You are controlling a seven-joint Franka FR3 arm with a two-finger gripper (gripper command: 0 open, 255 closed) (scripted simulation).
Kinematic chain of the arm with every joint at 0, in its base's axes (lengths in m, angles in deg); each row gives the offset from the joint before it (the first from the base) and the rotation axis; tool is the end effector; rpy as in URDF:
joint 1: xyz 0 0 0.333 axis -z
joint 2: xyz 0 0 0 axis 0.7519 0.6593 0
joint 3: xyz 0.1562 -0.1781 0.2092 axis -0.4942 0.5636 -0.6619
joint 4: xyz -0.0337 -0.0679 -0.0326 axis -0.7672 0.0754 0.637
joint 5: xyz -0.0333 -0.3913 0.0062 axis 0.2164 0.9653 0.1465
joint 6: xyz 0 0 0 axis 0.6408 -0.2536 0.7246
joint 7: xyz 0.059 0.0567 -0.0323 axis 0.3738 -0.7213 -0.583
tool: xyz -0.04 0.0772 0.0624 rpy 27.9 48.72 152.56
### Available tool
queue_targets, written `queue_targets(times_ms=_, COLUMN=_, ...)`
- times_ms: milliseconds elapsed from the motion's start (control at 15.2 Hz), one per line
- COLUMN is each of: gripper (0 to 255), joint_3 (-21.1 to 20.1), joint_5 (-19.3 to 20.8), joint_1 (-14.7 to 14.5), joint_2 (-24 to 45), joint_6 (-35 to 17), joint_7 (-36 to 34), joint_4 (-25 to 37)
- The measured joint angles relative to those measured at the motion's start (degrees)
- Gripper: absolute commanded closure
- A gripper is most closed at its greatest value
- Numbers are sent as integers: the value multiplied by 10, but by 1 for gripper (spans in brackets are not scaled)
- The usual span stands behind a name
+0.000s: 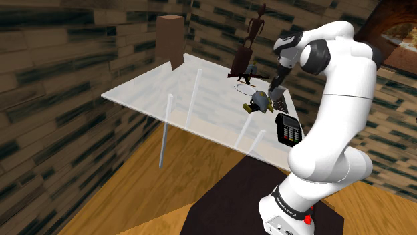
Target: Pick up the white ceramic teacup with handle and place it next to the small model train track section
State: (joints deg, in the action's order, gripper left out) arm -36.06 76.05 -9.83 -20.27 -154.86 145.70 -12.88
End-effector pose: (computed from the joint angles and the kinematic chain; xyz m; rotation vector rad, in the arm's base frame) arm 0.3859 -0.5758 0.4188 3.1402 -0.0564 0.0078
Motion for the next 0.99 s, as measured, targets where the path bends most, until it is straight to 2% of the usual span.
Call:
queue_targets(times_ms=462, gripper=255, joint_3=-2, joint_5=-6, joint_1=-1, joint_2=9, joint_6=-52, joint_7=5, joint_4=-37)
queue_targets(times_ms=924, gripper=255, joint_3=-4, joint_5=-9, joint_1=0, joint_2=14, joint_6=-56, joint_7=7, joint_4=-37)
queue_targets(times_ms=990, gripper=0, joint_3=-4, joint_5=-9, joint_1=-1, joint_2=14, joint_6=-56, joint_7=7, joint_4=-37)
